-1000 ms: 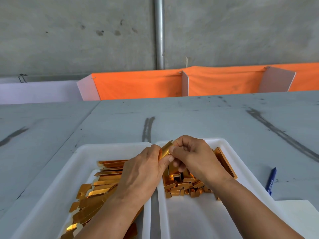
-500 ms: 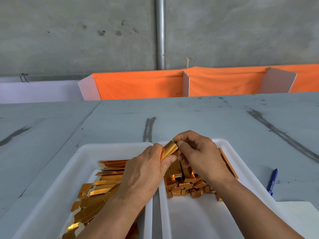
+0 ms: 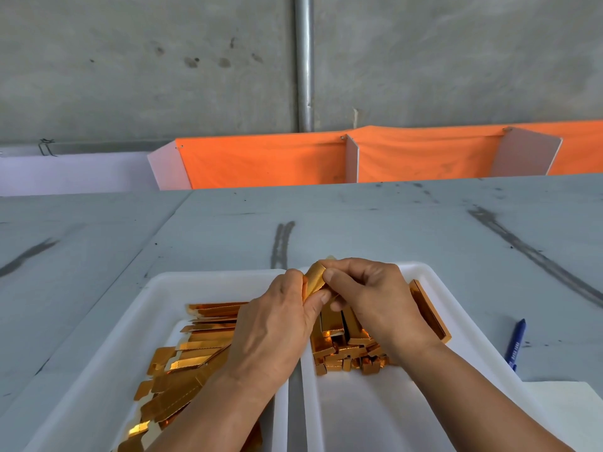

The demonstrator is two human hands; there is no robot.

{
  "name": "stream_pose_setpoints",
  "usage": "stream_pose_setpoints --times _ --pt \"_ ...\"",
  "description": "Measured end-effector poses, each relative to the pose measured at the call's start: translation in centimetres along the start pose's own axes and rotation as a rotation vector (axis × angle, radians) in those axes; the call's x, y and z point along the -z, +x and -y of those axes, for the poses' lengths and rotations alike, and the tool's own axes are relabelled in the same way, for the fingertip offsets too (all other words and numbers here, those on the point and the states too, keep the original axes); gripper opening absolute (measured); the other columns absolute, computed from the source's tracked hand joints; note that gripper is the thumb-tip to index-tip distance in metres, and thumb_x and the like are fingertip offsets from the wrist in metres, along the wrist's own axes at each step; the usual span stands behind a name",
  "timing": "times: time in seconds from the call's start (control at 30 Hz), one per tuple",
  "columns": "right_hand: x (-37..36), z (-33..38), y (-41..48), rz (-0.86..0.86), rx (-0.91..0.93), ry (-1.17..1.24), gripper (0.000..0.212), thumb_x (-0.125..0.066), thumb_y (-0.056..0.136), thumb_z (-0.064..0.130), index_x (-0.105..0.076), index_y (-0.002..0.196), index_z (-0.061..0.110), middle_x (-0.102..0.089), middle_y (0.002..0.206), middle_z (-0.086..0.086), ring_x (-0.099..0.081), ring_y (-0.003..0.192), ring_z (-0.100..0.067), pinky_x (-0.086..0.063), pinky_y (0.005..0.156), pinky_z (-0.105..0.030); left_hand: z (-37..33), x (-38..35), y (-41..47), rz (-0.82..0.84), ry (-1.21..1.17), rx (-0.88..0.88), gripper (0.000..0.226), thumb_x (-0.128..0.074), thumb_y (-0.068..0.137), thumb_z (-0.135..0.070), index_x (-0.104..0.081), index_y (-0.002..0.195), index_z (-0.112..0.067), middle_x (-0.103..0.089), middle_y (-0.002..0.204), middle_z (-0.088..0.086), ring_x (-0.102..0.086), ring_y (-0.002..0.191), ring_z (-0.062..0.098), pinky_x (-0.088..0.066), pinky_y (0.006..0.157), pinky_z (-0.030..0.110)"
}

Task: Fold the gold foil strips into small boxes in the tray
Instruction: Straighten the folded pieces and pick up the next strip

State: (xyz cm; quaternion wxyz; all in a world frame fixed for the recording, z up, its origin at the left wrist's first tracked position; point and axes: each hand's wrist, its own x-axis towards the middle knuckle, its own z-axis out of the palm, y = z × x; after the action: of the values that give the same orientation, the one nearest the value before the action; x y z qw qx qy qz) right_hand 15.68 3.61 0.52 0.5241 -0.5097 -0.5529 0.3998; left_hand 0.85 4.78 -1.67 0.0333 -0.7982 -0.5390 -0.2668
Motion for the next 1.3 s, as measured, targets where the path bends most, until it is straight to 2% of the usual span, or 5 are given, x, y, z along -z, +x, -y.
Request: stream_pose_setpoints --times 0.3,0.53,0.7,1.07,1.3 --pt "-0.1 0.0 -0.3 -0.024 0.103 -0.069 0.018 -0.065 0.094 0.018 -0.08 0.09 0.027 -0.074 0.086 0.011 -0.068 0.076 -0.004 -0.055 0.069 -0.018 -0.5 0.2 -0.3 -0.003 -0.115 -0.027 0.047 -0.005 0.077 -0.071 -0.025 0.094 -0.032 -0.04 0.07 -0.013 -0.047 0.055 0.005 -0.024 0.046 0.013" --pt "0.9 0.7 0.0 -0.078 -0.019 0.207 0.023 -0.049 0.103 0.024 -0.071 0.106 0.029 -0.069 0.066 -0.007 -0.07 0.064 -0.024 -0.058 0.065 -0.023 -0.6 0.5 -0.4 -0.033 -0.133 -0.084 0.039 -0.014 0.084 -0.069 -0.026 0.093 -0.033 -0.036 0.067 -0.013 -0.045 0.052 0.004 -0.025 0.046 0.012" --pt "1.0 0.7 0.4 0.061 -0.227 0.424 0.025 -0.054 0.101 0.022 -0.074 0.094 0.008 -0.07 0.081 -0.014 -0.064 0.063 -0.014 -0.055 0.053 -0.021 -0.4 0.4 -0.4 -0.027 -0.136 -0.106 0.035 -0.018 0.087 -0.067 -0.026 0.091 -0.034 -0.034 0.068 -0.013 -0.044 0.054 0.004 -0.027 0.046 0.012" --pt "0.9 0.5 0.3 0.087 -0.156 0.322 0.013 -0.066 0.093 0.016 -0.07 0.095 0.004 -0.068 0.079 -0.014 -0.059 0.057 -0.013 -0.051 0.056 -0.022 -0.4 0.3 -0.3 -0.027 -0.14 -0.114 0.036 -0.017 0.085 -0.069 -0.025 0.091 -0.035 -0.036 0.07 -0.014 -0.047 0.054 0.005 -0.031 0.048 0.011" --pt "1.1 0.5 0.5 0.088 -0.209 0.393 0.007 -0.069 0.089 0.01 -0.069 0.091 0.003 -0.064 0.075 -0.014 -0.057 0.055 -0.013 -0.049 0.051 -0.021 -0.4 0.2 -0.4 -0.046 -0.162 -0.148 0.03 -0.025 0.09 -0.065 -0.028 0.095 -0.036 -0.036 0.072 -0.018 -0.049 0.057 0.005 -0.032 0.049 0.01"
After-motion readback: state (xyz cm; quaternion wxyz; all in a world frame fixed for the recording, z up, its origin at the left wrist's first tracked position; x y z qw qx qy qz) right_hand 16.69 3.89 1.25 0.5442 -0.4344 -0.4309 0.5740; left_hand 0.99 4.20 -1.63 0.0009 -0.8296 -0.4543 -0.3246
